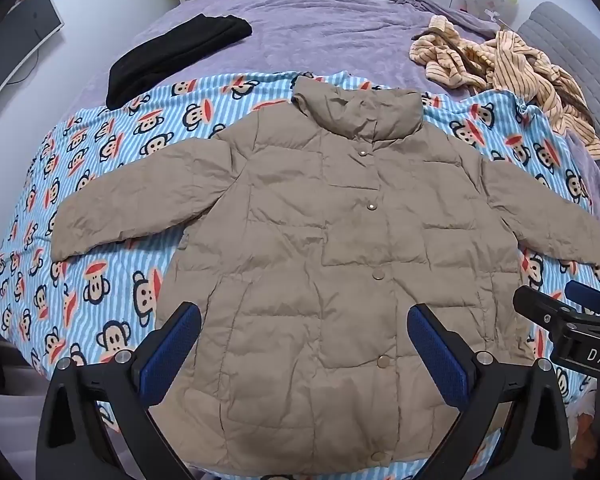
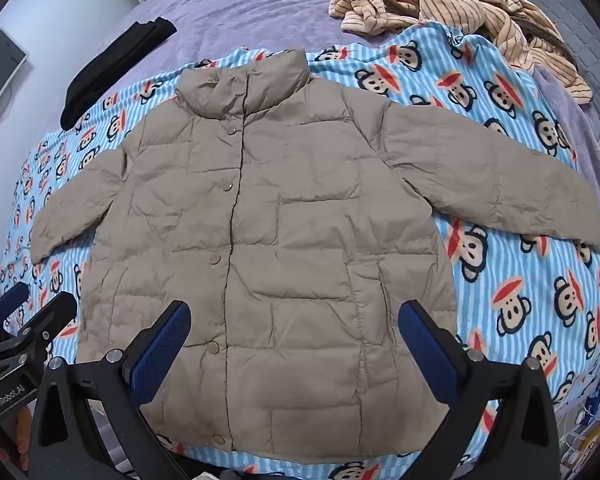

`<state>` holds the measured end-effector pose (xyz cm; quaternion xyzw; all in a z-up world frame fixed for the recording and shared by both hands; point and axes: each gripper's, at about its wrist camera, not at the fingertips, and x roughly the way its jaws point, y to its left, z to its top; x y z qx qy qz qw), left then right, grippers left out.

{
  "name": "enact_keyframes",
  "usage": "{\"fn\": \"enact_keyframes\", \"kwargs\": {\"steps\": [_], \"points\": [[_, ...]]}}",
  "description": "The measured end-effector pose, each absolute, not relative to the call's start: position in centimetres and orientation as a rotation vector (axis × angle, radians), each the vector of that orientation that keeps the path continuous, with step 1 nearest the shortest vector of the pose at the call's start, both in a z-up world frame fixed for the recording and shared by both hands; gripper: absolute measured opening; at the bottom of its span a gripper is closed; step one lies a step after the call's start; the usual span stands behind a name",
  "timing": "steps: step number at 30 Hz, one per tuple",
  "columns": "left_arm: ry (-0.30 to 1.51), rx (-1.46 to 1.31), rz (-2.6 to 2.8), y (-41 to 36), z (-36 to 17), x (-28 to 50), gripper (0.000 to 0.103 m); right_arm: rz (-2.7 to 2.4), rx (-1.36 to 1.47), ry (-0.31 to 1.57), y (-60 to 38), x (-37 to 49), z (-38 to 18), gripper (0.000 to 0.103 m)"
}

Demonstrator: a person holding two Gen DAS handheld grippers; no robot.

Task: Fold large clothes

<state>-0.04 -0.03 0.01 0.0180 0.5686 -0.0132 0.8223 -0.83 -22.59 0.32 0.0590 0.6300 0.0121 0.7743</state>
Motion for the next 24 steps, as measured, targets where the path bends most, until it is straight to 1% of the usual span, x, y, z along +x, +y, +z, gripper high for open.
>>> {"fn": "enact_keyframes", "kwargs": {"steps": [24], "points": [[1.206, 0.046, -0.025, -0.08, -0.05, -0.25, 0.103, 0.014, 0.137, 1.362, -22.91, -1.08, 0.35, 0.103]]}}
